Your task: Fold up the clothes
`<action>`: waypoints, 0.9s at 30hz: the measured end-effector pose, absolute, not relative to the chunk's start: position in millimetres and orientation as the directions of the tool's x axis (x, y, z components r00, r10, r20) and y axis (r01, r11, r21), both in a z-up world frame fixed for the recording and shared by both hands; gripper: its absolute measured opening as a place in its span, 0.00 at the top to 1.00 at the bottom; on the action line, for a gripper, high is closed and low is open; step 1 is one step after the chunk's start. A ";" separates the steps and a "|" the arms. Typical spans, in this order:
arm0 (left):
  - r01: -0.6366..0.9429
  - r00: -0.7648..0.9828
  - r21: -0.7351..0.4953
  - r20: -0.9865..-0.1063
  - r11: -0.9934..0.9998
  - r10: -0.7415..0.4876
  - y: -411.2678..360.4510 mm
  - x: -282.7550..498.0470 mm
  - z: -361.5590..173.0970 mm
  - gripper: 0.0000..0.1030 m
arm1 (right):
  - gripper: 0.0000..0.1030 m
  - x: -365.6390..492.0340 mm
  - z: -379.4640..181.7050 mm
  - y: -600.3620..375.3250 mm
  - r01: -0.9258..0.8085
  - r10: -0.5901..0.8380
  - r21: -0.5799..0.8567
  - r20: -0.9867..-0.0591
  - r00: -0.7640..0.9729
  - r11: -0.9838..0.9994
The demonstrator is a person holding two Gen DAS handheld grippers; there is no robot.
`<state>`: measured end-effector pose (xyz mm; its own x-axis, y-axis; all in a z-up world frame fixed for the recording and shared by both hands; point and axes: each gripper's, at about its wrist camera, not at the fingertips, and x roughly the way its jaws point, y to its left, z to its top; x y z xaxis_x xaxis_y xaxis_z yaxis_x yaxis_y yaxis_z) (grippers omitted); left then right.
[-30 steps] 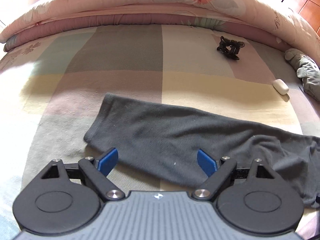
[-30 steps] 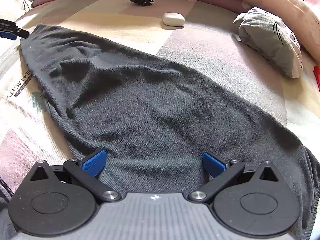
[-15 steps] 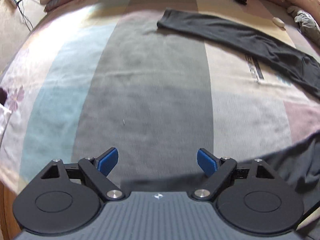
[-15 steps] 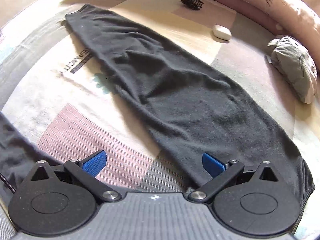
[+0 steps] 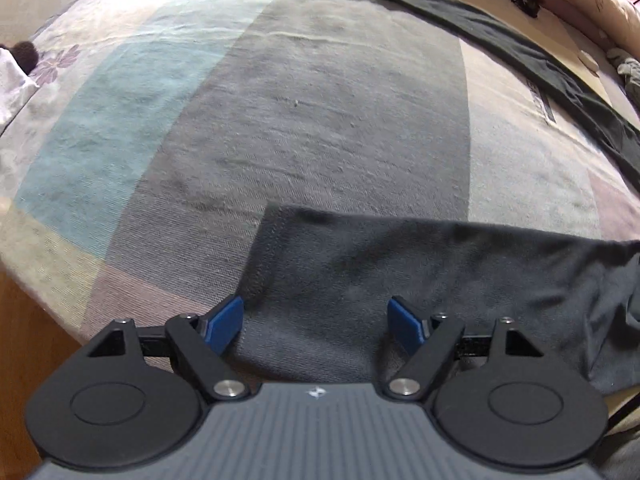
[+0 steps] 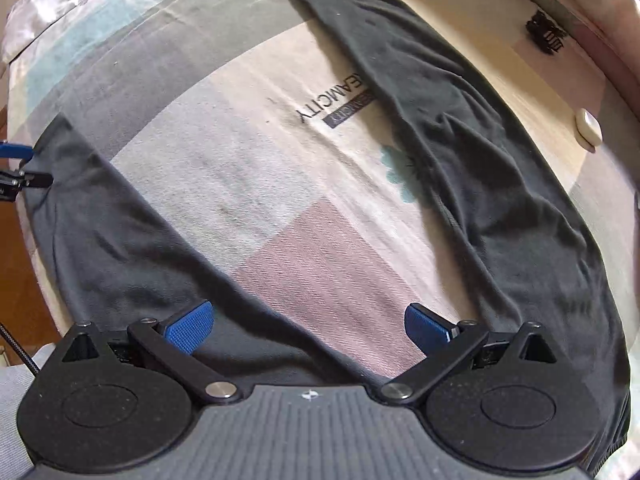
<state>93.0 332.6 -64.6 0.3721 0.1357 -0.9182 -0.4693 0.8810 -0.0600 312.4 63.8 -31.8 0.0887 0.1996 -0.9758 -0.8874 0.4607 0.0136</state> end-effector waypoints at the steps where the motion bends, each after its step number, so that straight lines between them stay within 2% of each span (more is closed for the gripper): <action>1: -0.461 0.399 -0.087 -0.909 0.883 0.119 333.5 93.0 -61.8 0.24 | 0.00 305.9 -32.7 67.8 -0.894 0.189 0.011 -0.978 0.083 0.448; 5: -0.359 0.482 -0.180 -0.876 0.916 0.017 327.8 103.7 -64.5 0.24 | 0.00 281.2 -43.3 79.3 -0.901 0.137 0.017 -0.989 0.048 0.433; 14: -0.271 0.440 -0.063 -0.895 0.960 0.066 324.2 83.7 -74.8 0.24 | 0.00 243.7 -59.0 77.8 -0.873 0.051 0.007 -0.999 0.020 0.488; 19: -0.098 0.471 -0.035 -0.882 0.995 0.015 292.7 84.7 -70.0 0.24 | 0.00 237.5 -65.7 72.4 -0.858 0.045 0.016 -0.999 0.008 0.514; 22: -0.111 0.436 -0.012 -0.899 0.994 0.038 279.8 83.3 -81.4 0.24 | 0.00 237.7 -64.5 67.9 -0.868 0.072 0.028 -0.997 0.009 0.496; 23: -0.129 0.426 0.008 -0.902 0.992 0.063 278.3 80.0 -82.6 0.20 | 0.00 238.4 -62.8 64.8 -0.873 0.083 0.029 -0.996 0.013 0.486; 24: -0.147 0.417 0.028 -0.905 0.989 0.087 276.8 76.6 -83.9 0.20 | 0.00 239.2 -61.1 61.6 -0.879 0.094 0.029 -0.995 0.018 0.476; 27: -0.228 0.372 0.061 -0.917 0.972 0.145 277.9 71.5 -78.0 0.22 | 0.00 244.0 -58.4 39.4 -0.892 0.127 0.024 -0.991 0.037 0.452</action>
